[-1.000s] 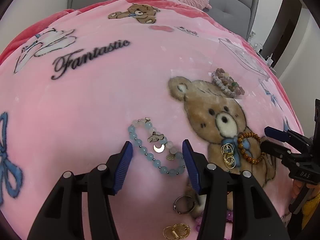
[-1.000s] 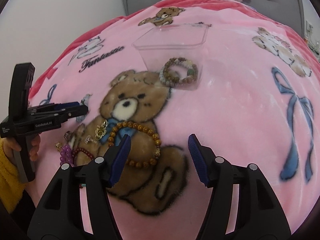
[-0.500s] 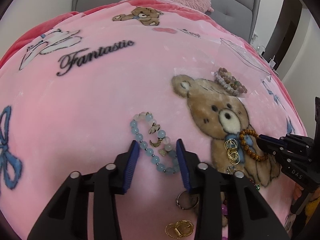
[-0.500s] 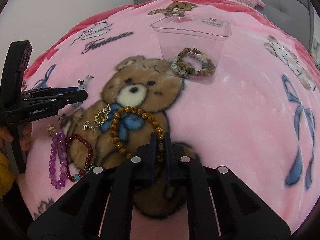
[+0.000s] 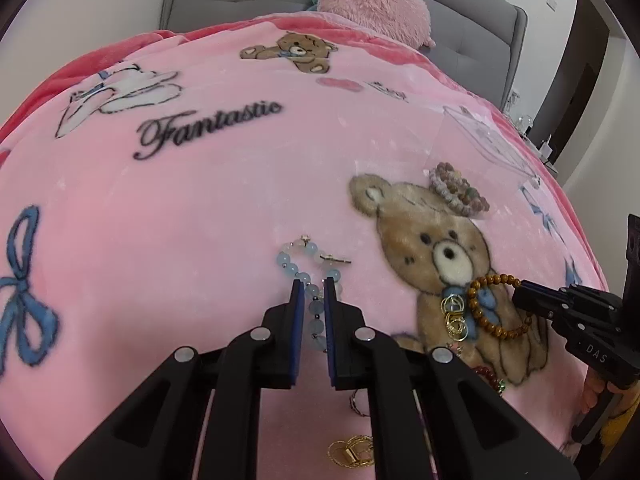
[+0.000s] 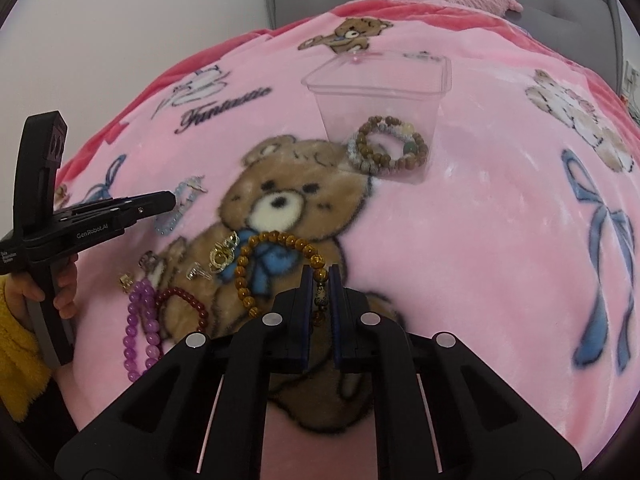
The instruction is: Organize jewelry
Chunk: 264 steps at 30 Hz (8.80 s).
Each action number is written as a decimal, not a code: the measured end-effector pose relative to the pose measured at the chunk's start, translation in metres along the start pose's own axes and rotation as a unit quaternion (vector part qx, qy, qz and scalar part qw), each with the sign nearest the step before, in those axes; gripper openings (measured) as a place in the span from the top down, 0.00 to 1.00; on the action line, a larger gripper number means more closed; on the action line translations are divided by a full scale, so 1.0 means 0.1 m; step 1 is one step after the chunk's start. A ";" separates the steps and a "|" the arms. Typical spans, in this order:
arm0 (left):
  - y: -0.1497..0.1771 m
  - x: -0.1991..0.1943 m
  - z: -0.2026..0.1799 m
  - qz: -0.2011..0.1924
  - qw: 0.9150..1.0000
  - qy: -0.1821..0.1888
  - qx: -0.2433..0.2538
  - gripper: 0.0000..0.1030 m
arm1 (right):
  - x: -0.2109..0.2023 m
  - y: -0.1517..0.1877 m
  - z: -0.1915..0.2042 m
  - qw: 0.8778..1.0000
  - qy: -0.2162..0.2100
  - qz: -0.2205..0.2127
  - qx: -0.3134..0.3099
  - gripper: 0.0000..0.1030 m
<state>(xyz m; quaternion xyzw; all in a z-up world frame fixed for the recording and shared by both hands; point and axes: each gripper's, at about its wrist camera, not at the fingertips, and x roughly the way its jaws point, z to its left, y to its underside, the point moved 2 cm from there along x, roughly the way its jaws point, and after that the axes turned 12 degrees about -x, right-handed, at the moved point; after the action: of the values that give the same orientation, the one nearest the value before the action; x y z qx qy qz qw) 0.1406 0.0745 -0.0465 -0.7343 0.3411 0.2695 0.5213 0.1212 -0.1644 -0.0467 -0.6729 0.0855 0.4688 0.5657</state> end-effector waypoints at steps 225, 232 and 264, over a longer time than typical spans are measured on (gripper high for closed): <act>-0.79 -0.32 -1.58 -0.044 0.969 0.171 0.171 0.85 | -0.94 -1.31 -0.45 0.989 0.035 -0.139 -0.040 0.94; -0.84 -0.07 -1.60 -0.032 0.972 0.172 0.159 0.85 | -0.73 -1.17 -0.63 0.992 0.034 -0.119 -0.013 0.94; -0.67 0.61 -1.55 0.026 0.980 0.119 0.157 0.85 | -0.01 -0.88 -0.72 0.999 0.012 -0.044 0.009 0.94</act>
<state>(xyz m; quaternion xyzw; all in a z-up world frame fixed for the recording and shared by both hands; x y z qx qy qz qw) 0.2370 -0.0711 -0.0050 -0.6612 0.4576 0.1370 0.5784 0.2158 -0.1955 0.0081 -0.6766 0.0669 0.4341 0.5910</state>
